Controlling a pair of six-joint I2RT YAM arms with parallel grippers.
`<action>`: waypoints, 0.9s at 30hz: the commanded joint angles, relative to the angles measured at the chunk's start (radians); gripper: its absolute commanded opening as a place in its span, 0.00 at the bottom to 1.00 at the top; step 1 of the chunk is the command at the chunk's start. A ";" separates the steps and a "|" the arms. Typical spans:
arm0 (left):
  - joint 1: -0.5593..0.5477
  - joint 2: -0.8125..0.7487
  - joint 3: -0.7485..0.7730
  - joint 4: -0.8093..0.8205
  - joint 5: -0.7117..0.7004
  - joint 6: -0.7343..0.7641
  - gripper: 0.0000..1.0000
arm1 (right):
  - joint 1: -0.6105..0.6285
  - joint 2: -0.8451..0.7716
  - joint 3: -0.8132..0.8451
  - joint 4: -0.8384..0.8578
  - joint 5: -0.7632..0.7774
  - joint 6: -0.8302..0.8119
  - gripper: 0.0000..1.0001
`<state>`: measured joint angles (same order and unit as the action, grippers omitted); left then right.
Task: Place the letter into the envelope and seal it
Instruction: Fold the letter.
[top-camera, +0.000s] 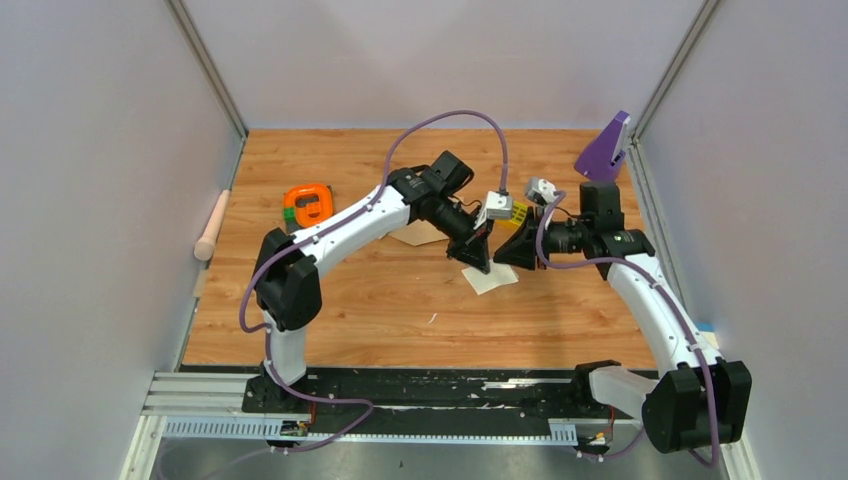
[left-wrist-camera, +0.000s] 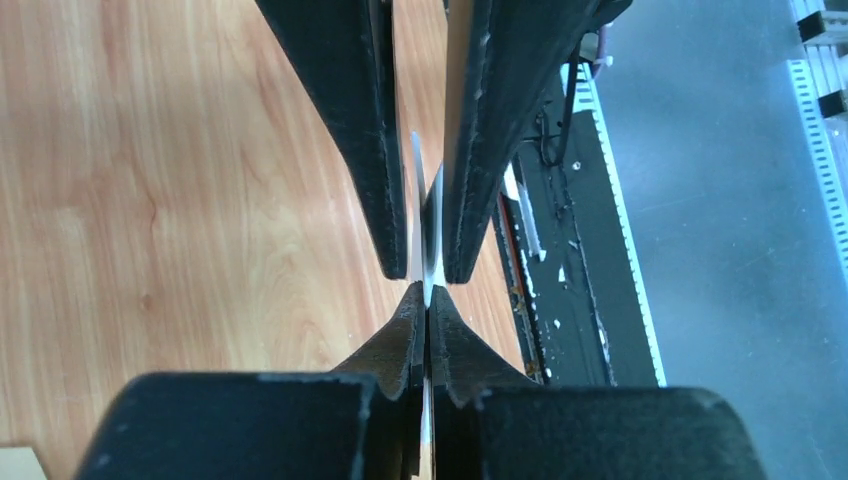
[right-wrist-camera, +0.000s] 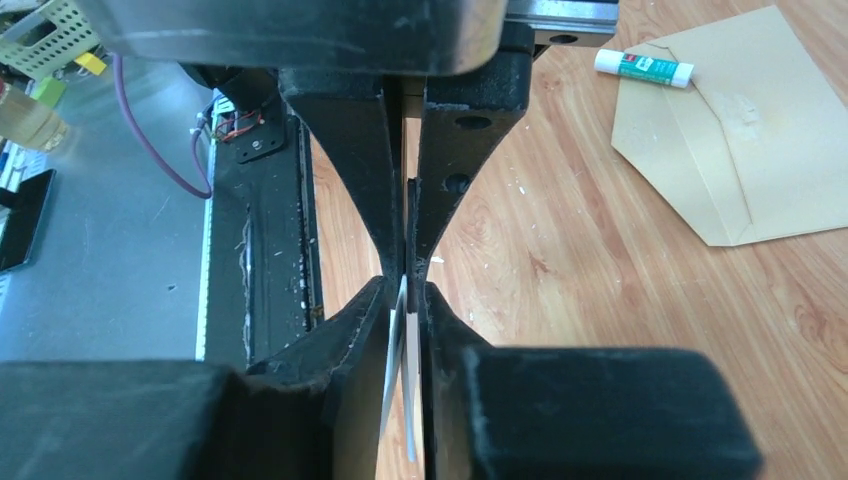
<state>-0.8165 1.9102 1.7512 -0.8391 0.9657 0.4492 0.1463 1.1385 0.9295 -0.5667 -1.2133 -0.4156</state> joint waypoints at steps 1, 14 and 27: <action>-0.001 -0.005 0.034 -0.011 -0.009 0.009 0.00 | 0.000 -0.003 0.011 0.050 0.013 0.005 0.39; 0.082 -0.122 -0.078 0.245 -0.058 -0.203 0.00 | -0.081 0.037 0.059 0.070 -0.004 0.134 0.91; 0.148 -0.212 -0.394 0.950 0.106 -0.795 0.00 | -0.103 0.018 0.002 0.239 -0.013 0.287 0.89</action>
<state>-0.6670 1.7359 1.4475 -0.2779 0.9684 -0.0429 0.0475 1.1748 0.9413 -0.4194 -1.1873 -0.1905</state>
